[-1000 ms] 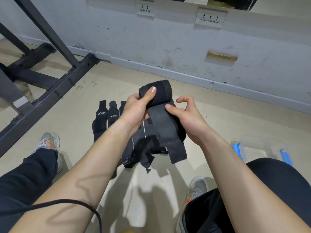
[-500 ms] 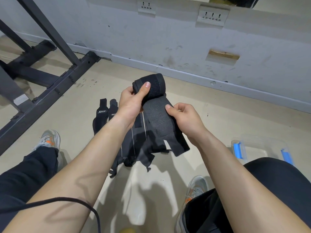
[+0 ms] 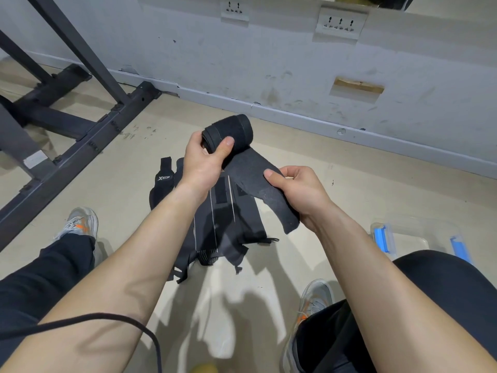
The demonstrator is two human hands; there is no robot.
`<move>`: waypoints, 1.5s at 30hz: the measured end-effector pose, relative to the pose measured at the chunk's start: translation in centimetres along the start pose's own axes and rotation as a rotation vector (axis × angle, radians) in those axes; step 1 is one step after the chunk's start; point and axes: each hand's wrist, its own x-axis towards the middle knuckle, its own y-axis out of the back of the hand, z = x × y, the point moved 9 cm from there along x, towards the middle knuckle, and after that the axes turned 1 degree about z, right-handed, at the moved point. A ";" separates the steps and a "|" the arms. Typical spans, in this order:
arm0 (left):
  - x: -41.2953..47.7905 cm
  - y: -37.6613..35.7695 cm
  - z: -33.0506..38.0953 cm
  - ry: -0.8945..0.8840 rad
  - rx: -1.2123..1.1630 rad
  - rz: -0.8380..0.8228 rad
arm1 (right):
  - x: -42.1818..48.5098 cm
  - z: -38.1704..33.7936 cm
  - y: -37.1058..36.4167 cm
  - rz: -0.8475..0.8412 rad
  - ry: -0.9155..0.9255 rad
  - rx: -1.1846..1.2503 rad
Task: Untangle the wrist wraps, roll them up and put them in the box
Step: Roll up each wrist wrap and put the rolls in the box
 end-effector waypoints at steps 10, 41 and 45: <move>-1.1 -0.9 -0.8 -0.046 0.049 -0.081 | -0.1 1.4 0.4 -0.121 -0.114 -0.270; -5.9 -5.7 -1.8 0.305 -0.180 -0.328 | -0.4 -1.2 -0.6 -0.118 0.061 0.263; -5.2 -5.1 -1.7 0.315 -0.235 -0.309 | -0.5 -0.7 -0.9 -0.131 -0.006 0.230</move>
